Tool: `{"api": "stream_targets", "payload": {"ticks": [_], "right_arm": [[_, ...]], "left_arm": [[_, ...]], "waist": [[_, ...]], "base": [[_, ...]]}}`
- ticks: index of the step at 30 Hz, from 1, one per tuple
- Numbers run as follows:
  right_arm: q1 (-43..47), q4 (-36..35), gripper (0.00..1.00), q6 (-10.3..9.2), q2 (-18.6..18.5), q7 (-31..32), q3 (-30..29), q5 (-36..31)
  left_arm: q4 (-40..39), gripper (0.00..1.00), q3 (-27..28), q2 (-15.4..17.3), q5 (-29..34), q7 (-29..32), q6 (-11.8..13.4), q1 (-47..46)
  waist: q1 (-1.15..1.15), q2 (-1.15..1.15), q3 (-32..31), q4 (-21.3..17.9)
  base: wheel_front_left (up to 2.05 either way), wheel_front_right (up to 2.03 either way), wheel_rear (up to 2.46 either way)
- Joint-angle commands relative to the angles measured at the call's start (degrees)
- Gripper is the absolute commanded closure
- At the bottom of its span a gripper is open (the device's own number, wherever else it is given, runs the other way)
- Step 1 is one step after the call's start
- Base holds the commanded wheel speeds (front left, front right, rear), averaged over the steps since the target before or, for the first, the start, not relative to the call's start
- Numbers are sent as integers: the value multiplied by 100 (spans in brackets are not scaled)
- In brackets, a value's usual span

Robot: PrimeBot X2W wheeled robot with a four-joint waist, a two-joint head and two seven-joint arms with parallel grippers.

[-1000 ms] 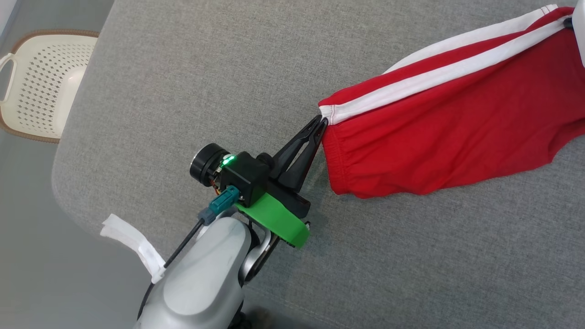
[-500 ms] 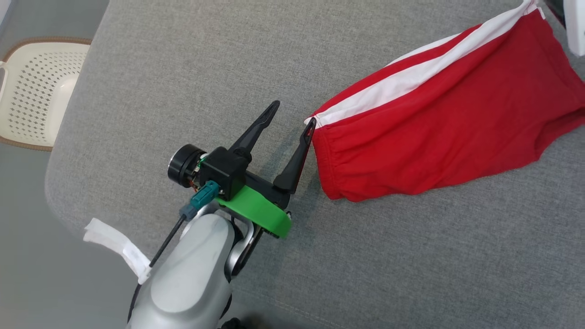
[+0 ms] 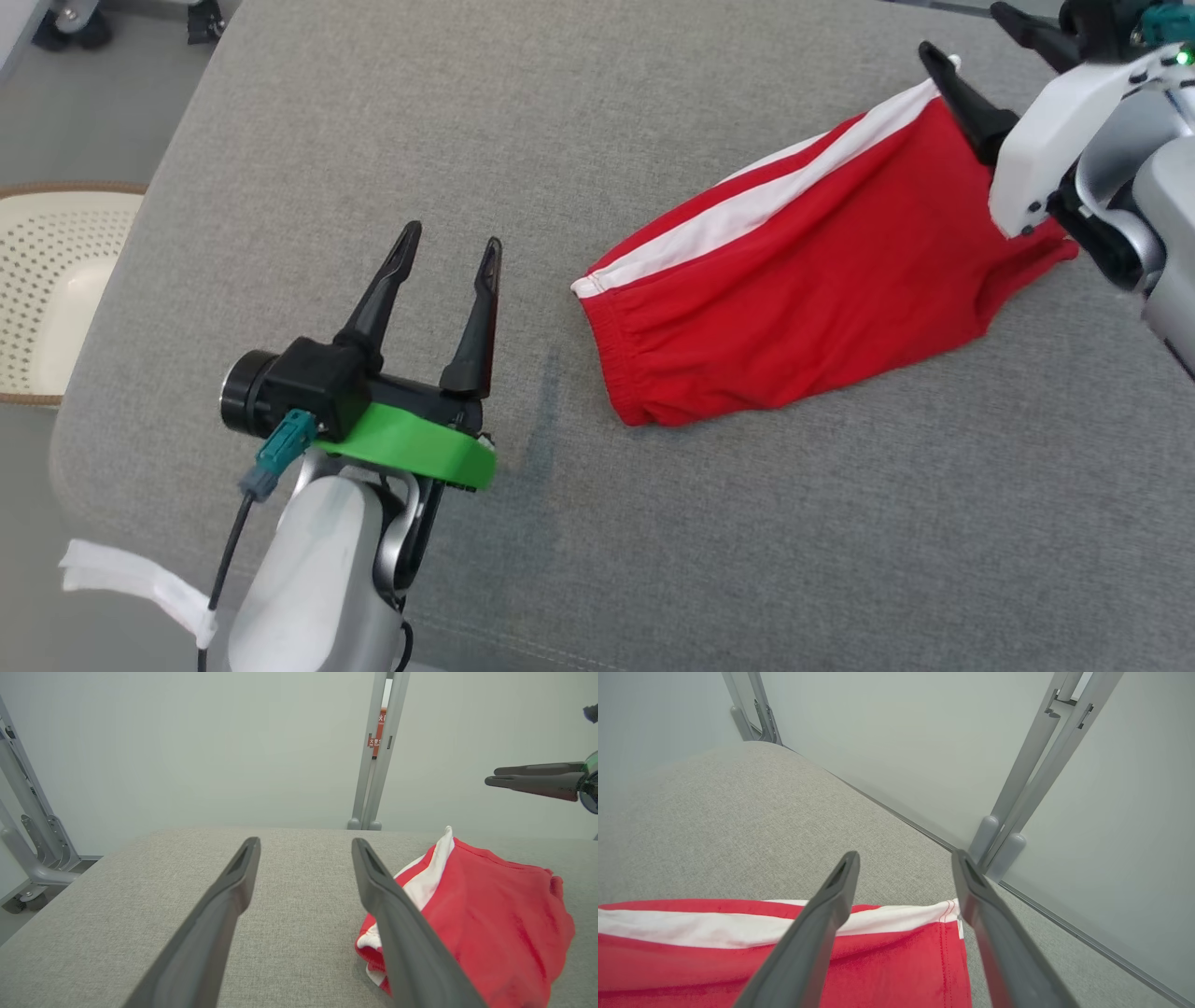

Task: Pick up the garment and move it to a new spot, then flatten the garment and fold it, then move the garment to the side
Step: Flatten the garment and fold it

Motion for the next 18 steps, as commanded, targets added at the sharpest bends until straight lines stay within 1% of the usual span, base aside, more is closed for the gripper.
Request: {"api": "stream_targets", "payload": {"ticks": [1,4,6,9,11,13,16,18], "right_arm": [[214,-31,0,-12,93,-268,-20,51],[600,-31,0,-12,196,-894,-123,98],[876,-39,0,-12,274,-1144,-247,95],[1283,-40,0,-12,320,-1318,-606,-82],[1589,-130,0,-12,402,-1353,-1036,-286],[1959,-385,0,-12,526,-1355,-1665,-566],[2790,-842,0,-11,818,-1353,-2623,-1063],[3267,-1147,0,-11,1039,-1354,-3145,-1427]], "left_arm": [[-44,0,120,26,82,-11,1,169],[-179,0,373,24,113,-5,6,409],[-283,0,484,23,65,-6,-5,575],[-387,0,606,24,36,-6,-3,825],[-422,0,679,24,112,-6,9,991],[-454,0,762,23,134,-6,31,1128],[-508,0,835,23,203,-6,25,1327],[-538,0,864,23,323,-6,18,1437]], "waist": [[0,0,-476,-485],[0,0,-689,-720],[0,0,-797,-852],[0,0,-915,-1014],[0,0,-986,-1127],[0,0,-1019,-1239],[0,0,-1089,-1407],[0,0,-1128,-1505]], "base": [[0,0,0],[0,0,0],[0,0,0],[0,0,0],[0,0,0],[0,0,0],[0,0,0],[0,0,0]]}}
